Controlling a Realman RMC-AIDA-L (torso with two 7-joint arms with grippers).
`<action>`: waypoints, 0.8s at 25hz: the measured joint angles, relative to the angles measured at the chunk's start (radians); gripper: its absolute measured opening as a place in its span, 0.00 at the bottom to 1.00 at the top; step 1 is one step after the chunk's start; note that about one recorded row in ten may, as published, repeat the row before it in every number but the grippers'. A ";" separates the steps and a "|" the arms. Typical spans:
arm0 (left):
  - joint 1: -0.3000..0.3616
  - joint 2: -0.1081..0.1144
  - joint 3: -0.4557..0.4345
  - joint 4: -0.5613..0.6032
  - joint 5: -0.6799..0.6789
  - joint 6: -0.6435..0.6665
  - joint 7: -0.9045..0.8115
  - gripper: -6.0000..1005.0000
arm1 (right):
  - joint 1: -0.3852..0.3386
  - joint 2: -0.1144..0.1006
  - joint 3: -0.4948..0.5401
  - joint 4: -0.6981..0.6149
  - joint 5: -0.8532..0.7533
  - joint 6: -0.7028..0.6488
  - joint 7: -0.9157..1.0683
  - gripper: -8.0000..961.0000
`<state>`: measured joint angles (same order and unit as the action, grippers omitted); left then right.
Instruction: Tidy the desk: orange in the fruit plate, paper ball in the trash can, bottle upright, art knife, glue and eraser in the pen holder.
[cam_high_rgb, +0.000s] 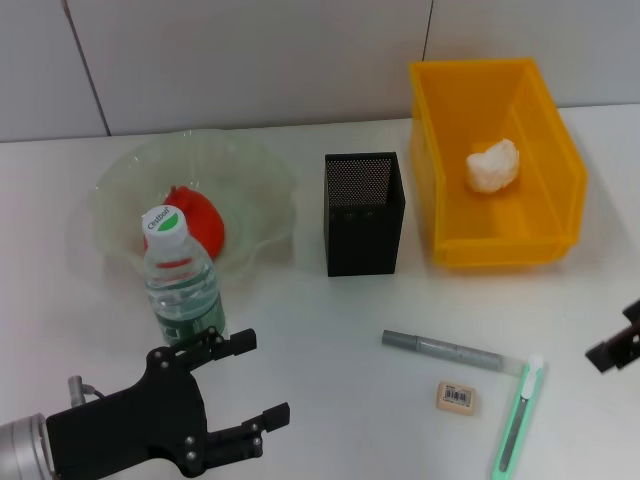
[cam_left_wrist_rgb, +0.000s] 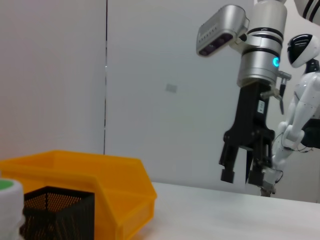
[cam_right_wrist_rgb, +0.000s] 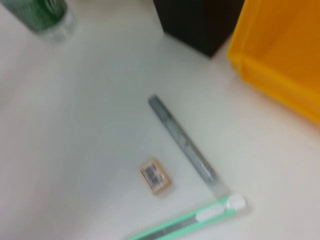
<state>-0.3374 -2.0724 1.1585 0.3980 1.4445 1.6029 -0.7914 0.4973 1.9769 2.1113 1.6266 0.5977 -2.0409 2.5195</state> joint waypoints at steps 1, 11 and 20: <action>-0.001 0.000 0.000 -0.004 0.000 -0.003 0.000 0.81 | 0.004 0.004 -0.018 -0.005 -0.019 0.000 0.008 0.87; -0.009 -0.001 0.001 -0.019 -0.001 -0.026 0.001 0.81 | 0.024 0.078 -0.049 -0.107 -0.174 0.069 0.060 0.87; -0.020 0.002 0.009 -0.010 0.002 -0.026 0.001 0.81 | 0.007 0.095 -0.051 -0.112 -0.180 0.122 0.150 0.87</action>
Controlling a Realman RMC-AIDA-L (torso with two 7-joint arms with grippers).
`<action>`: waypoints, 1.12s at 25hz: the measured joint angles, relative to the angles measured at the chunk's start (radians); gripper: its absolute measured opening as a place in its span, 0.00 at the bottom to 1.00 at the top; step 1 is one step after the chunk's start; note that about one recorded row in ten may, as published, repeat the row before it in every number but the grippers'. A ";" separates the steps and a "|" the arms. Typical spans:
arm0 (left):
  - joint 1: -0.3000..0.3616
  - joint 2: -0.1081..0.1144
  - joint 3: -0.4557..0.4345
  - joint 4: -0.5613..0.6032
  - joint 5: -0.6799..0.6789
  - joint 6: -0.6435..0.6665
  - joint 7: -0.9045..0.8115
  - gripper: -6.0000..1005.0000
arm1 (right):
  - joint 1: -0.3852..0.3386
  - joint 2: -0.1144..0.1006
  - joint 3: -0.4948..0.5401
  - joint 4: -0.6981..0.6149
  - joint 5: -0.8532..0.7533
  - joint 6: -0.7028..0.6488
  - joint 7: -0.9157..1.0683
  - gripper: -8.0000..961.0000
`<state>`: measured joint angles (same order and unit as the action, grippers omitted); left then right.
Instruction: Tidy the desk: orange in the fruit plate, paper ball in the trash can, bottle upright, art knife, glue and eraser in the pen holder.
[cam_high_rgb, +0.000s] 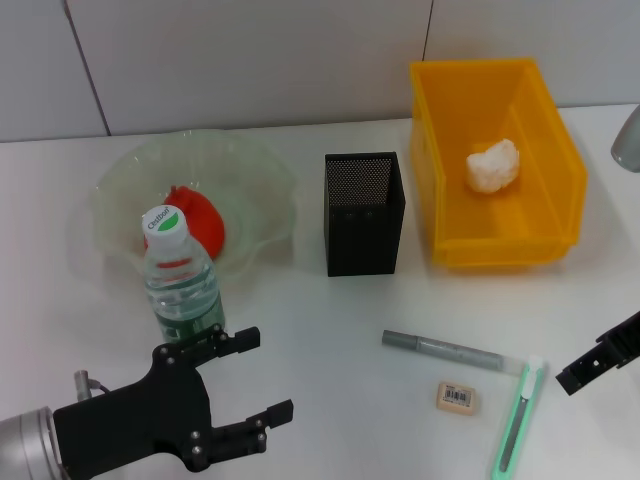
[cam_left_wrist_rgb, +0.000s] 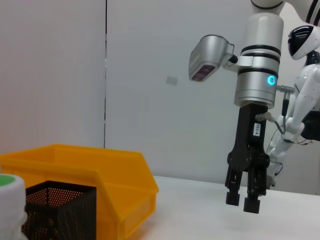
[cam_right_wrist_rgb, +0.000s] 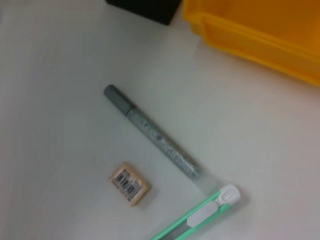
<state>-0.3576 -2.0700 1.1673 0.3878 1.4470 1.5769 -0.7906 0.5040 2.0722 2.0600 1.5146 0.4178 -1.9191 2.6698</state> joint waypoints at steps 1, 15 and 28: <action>0.000 0.000 0.000 0.001 -0.001 0.000 0.000 0.81 | -0.003 0.001 0.000 0.000 0.000 0.006 0.016 0.87; -0.002 0.001 -0.002 0.016 0.000 -0.001 0.000 0.81 | -0.092 0.012 -0.098 0.018 0.029 0.090 0.270 0.87; 0.002 0.002 -0.004 0.027 0.003 -0.002 0.001 0.81 | -0.109 0.022 -0.095 0.020 0.049 0.108 0.292 0.87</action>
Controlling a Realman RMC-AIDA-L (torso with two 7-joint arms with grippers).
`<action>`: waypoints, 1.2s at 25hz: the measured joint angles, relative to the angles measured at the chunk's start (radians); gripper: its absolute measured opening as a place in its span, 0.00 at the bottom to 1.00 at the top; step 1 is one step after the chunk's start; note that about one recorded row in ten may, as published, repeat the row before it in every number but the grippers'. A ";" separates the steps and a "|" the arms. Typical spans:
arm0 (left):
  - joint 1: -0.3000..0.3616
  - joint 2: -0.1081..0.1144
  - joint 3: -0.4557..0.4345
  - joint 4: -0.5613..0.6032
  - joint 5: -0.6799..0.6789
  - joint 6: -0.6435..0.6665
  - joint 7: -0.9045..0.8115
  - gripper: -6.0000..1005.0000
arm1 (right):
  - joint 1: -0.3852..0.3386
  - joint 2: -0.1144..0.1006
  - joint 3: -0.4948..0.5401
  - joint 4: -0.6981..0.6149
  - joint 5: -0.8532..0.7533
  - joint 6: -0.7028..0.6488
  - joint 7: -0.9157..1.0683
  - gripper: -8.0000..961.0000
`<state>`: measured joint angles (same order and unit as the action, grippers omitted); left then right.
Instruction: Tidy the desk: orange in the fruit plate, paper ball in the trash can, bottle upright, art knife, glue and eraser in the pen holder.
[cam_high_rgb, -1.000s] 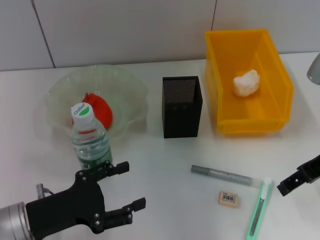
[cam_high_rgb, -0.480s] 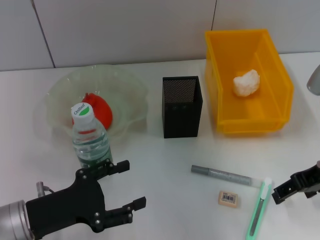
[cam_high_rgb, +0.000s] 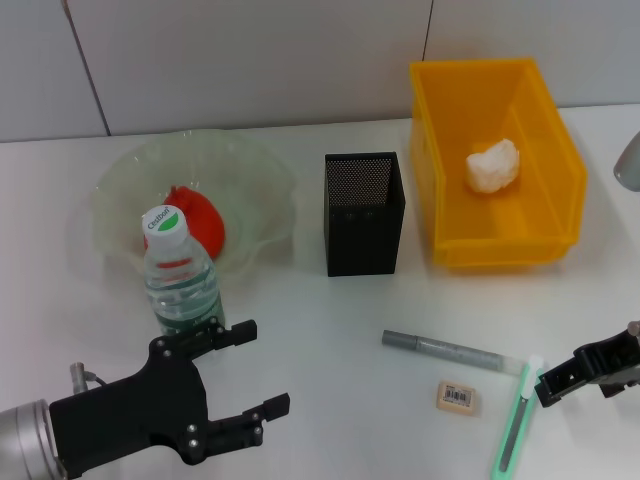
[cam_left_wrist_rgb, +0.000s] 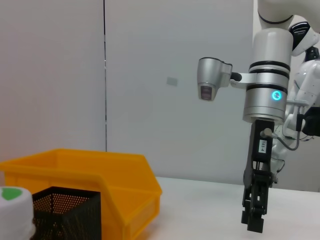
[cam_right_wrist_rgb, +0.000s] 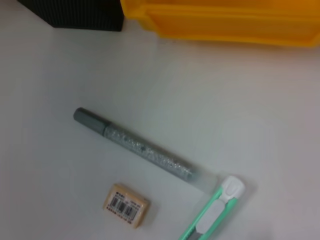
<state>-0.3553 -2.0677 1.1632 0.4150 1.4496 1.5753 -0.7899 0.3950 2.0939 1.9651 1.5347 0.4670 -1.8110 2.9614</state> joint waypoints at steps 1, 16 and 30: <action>0.000 0.000 0.000 0.000 0.000 0.000 0.000 0.81 | -0.002 0.000 -0.002 0.004 0.003 0.000 0.000 0.87; 0.034 -0.003 -0.020 -0.001 -0.007 0.002 0.018 0.81 | 0.047 -0.036 -0.042 0.152 0.014 -0.134 -0.529 0.87; 0.044 -0.001 -0.017 -0.003 -0.003 0.019 -0.028 0.81 | 0.054 -0.021 -0.156 0.253 0.066 -0.156 -1.080 0.87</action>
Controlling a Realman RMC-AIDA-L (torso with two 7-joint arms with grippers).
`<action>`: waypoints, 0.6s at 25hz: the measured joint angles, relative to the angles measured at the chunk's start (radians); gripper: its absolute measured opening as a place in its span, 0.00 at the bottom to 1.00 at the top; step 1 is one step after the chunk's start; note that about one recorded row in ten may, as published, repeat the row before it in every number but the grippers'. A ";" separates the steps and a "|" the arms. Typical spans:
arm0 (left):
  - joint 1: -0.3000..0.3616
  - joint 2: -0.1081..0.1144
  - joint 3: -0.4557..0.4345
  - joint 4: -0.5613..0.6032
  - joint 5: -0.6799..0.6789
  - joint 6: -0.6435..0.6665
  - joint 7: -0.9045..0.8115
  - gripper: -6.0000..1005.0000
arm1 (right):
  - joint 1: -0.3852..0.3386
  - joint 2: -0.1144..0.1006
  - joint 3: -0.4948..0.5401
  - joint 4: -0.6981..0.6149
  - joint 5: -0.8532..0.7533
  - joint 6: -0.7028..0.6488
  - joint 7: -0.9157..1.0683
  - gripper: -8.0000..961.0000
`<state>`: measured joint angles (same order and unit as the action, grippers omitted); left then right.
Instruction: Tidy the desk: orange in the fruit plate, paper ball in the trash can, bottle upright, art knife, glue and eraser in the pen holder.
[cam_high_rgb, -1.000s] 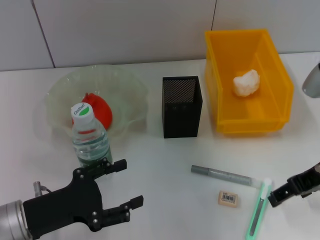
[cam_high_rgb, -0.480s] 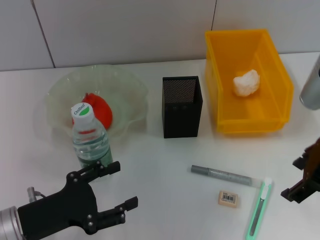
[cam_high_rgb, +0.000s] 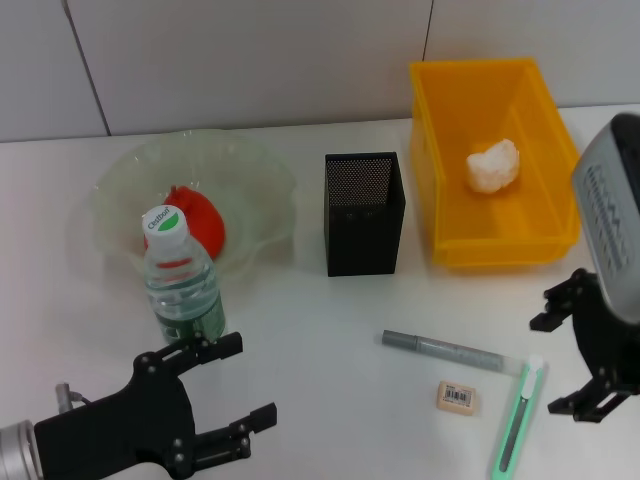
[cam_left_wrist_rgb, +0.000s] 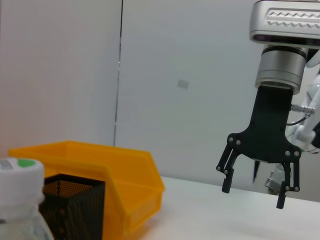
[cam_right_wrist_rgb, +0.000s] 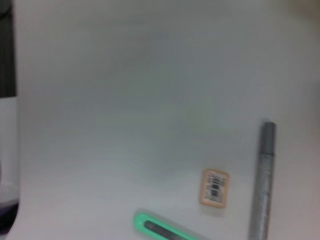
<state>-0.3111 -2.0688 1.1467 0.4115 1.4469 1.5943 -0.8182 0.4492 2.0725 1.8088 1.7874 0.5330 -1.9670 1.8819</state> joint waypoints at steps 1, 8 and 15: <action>-0.001 0.001 0.004 -0.001 0.002 0.000 -0.007 0.81 | 0.000 0.000 0.000 0.000 0.000 0.000 0.000 0.87; 0.002 0.003 0.015 -0.005 0.004 0.005 -0.058 0.81 | -0.003 0.003 -0.054 0.001 -0.007 -0.007 -0.150 0.87; 0.016 0.001 0.014 -0.007 0.004 0.011 -0.065 0.81 | 0.006 -0.006 -0.055 -0.015 -0.001 -0.028 -0.321 0.87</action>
<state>-0.2954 -2.0674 1.1608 0.4048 1.4508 1.6050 -0.8835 0.4551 2.0665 1.7533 1.7720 0.5316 -1.9949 1.5605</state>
